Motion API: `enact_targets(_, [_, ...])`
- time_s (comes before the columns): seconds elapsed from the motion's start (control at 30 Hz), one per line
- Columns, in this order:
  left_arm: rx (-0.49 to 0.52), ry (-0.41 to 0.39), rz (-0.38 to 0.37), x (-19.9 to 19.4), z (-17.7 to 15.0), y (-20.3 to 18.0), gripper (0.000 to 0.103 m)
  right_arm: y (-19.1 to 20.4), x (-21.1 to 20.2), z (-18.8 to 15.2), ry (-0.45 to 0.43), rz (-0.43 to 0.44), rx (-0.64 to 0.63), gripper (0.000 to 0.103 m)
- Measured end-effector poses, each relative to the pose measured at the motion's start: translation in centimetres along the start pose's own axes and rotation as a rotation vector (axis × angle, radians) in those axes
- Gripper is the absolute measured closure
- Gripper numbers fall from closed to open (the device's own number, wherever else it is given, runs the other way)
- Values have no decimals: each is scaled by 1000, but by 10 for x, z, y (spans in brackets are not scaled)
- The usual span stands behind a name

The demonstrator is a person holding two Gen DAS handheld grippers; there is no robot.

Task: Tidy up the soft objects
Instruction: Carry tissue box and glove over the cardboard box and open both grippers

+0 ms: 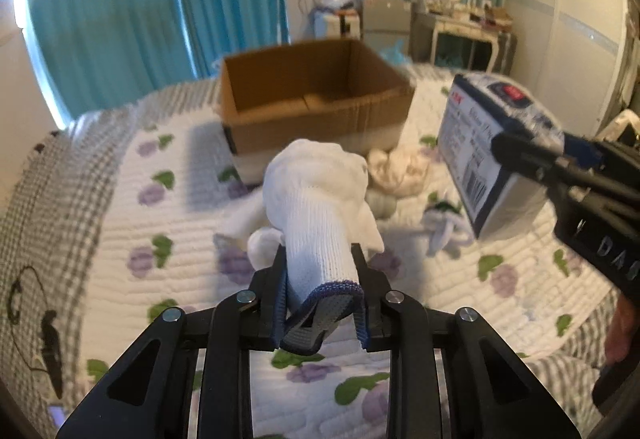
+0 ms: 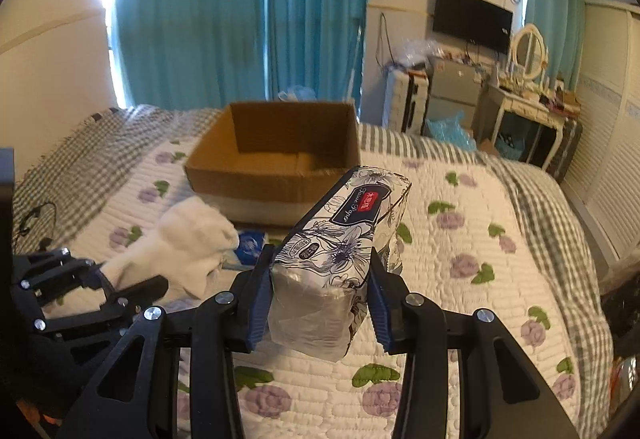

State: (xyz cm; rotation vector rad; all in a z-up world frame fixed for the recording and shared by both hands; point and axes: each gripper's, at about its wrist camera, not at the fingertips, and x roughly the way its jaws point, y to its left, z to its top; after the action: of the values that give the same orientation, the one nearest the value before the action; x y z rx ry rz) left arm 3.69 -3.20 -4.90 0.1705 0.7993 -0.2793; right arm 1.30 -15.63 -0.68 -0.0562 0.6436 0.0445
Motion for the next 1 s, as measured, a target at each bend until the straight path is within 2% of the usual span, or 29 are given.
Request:
enact_targets(0.17, [-22,-67,2,-34,15,10,77,7,-24,11,-44,33,-20,61])
enact_targets(0.33, [-28,-109,-6,-55,36,17,77,-4,-38,33,-95,85,-7,61])
enact_targets(0.57, [-22,-174,-41,-61,77,28,77,-17,-43,87,-182,166,-29,61])
enact_targets(0.7, [-23,-195,-25,-50,105,35,77,-18,-23,120,-211,202,-45,61])
enact_targets(0.8, [-49,-204,-45,-37,131,39,77,-16,5,142,-221,230,-49,61])
enact_targets(0.9, [-31,-220,-23,-19,152,40,77,-12,40,152,-212,251,-64,61])
enact_targets(1.0, [-29,-203,-10,10,164,44,77,-8,75,155,-191,268,-85,61])
